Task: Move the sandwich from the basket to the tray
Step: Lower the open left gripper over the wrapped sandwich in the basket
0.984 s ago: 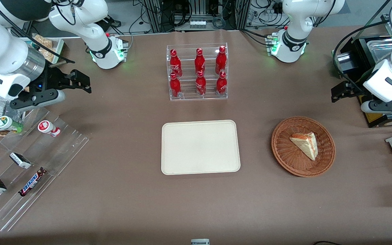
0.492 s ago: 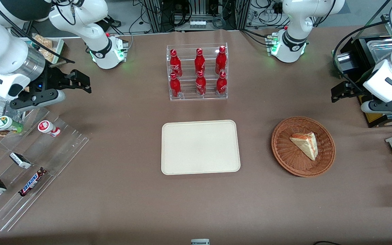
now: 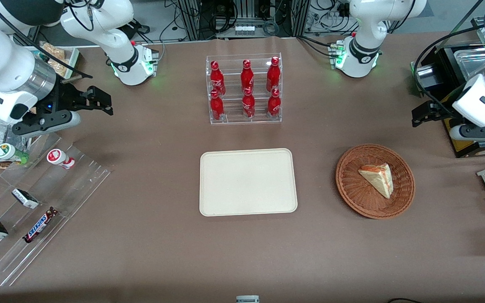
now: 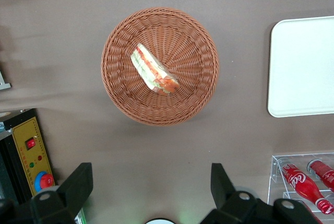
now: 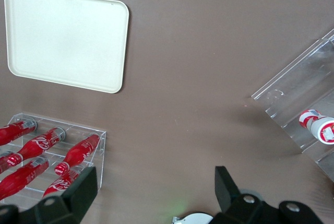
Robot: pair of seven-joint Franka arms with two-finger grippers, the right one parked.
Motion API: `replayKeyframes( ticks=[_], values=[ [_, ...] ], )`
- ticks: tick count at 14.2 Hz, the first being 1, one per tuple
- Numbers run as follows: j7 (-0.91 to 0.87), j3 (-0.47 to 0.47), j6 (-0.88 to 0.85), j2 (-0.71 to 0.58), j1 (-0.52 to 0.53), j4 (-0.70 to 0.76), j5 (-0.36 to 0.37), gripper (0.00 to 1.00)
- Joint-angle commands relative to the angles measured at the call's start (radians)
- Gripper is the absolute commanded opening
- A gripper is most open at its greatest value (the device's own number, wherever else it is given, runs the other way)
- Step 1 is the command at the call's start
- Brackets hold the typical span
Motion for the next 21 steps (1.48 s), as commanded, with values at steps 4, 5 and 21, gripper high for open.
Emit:
replayKeyframes(
  ticks=[4, 5, 21],
  values=[
    [-0.019, 0.004, 0.086, 0.021, -0.003, -0.094, 0.008, 1.0],
    [-0.02, 0.004, 0.114, 0.024, -0.003, -0.131, 0.008, 1.0],
    [-0.675, 0.041, 0.806, 0.232, 0.0, -0.489, 0.051, 1.0]
  ],
)
